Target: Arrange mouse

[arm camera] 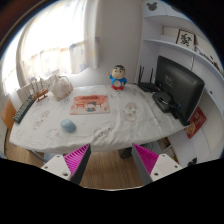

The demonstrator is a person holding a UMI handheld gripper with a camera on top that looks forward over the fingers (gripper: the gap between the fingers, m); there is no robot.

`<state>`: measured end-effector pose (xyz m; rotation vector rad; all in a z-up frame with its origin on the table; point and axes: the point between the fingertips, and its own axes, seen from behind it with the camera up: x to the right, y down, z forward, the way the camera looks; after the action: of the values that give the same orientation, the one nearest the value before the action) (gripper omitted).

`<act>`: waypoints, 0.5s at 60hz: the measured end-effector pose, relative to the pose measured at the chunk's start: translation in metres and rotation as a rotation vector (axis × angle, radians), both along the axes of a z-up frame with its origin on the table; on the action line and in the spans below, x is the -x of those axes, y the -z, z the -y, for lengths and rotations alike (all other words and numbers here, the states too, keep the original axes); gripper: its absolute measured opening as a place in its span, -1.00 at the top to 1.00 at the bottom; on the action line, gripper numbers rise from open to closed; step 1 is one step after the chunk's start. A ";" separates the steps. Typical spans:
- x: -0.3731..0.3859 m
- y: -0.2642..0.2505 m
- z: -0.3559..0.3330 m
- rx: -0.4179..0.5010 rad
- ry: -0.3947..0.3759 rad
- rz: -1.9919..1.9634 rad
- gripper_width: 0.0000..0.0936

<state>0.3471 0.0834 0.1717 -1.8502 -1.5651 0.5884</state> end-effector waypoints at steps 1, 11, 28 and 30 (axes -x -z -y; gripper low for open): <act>0.000 0.001 0.002 -0.002 -0.007 -0.003 -0.83; 0.031 0.016 0.051 0.004 -0.118 -0.016 -0.83; 0.059 0.029 0.158 0.029 -0.307 -0.044 -0.83; 0.061 0.029 0.169 0.029 -0.323 -0.057 -0.83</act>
<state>0.2859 -0.0860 0.1424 -1.5954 -1.8396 0.8032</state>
